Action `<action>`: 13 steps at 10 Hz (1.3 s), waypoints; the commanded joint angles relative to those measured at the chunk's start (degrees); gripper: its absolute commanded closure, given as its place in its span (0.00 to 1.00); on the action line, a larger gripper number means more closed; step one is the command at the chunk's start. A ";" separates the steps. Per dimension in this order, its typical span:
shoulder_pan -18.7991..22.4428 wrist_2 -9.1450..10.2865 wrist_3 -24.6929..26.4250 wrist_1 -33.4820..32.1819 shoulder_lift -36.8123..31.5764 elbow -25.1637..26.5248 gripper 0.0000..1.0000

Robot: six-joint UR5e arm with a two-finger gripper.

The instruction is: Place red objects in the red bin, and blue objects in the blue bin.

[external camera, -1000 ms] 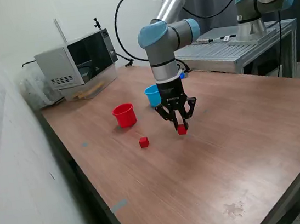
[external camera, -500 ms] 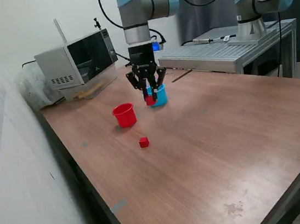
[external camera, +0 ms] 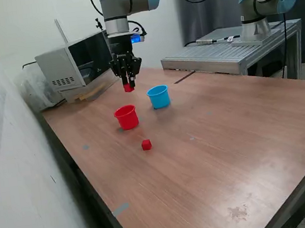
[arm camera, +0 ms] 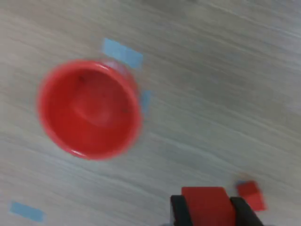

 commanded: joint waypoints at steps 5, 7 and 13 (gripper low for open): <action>-5.34 0.26 0.55 -3.79 4.55 -0.24 1.00; -5.25 0.43 1.33 -4.68 6.40 -0.32 1.00; -5.34 0.34 1.87 -5.82 8.25 -2.17 0.00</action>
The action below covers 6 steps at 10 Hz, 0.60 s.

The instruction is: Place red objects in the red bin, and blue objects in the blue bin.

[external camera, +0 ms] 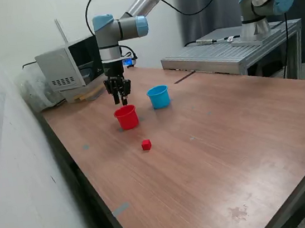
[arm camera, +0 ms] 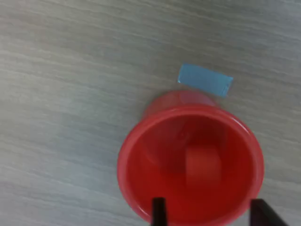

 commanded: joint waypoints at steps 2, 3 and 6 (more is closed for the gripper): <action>0.17 -0.22 0.59 0.00 -1.19 0.38 0.00; 0.43 -0.22 0.94 0.00 -2.85 0.72 0.00; 2.27 -0.30 1.64 0.43 -6.55 2.92 0.00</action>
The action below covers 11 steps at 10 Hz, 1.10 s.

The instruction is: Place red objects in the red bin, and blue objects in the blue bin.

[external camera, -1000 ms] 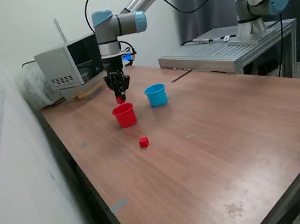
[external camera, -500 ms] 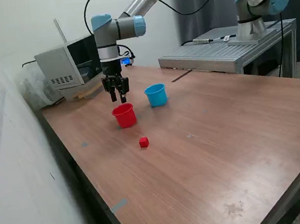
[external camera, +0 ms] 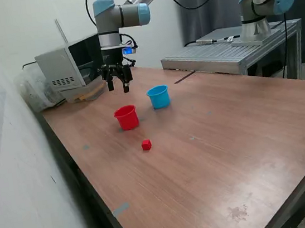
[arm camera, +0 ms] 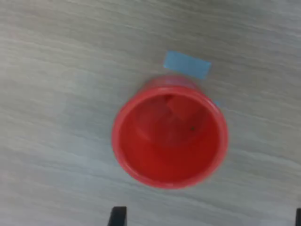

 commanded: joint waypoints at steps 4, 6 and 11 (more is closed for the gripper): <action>8.05 0.40 0.60 0.58 1.84 -3.22 0.00; 9.12 0.48 0.60 1.80 6.24 -7.53 0.00; 12.02 0.66 -9.47 4.96 13.02 -14.76 0.00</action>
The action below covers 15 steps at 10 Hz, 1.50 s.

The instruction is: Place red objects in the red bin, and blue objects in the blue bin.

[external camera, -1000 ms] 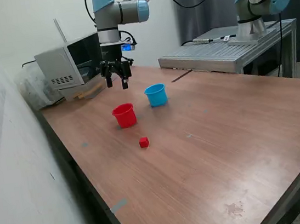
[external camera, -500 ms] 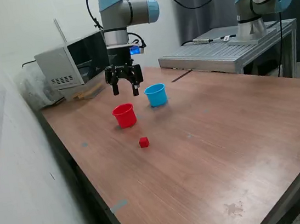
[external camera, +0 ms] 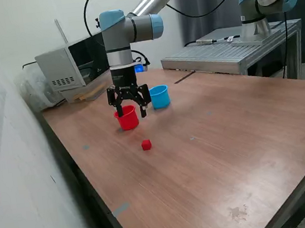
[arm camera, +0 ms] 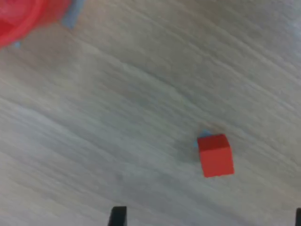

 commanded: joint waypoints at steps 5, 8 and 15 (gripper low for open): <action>1.17 -0.07 -10.38 1.28 5.92 -2.92 0.00; 1.17 -0.33 -10.39 1.28 8.91 -6.26 0.00; 1.17 -0.42 -10.39 1.28 9.27 -5.74 0.00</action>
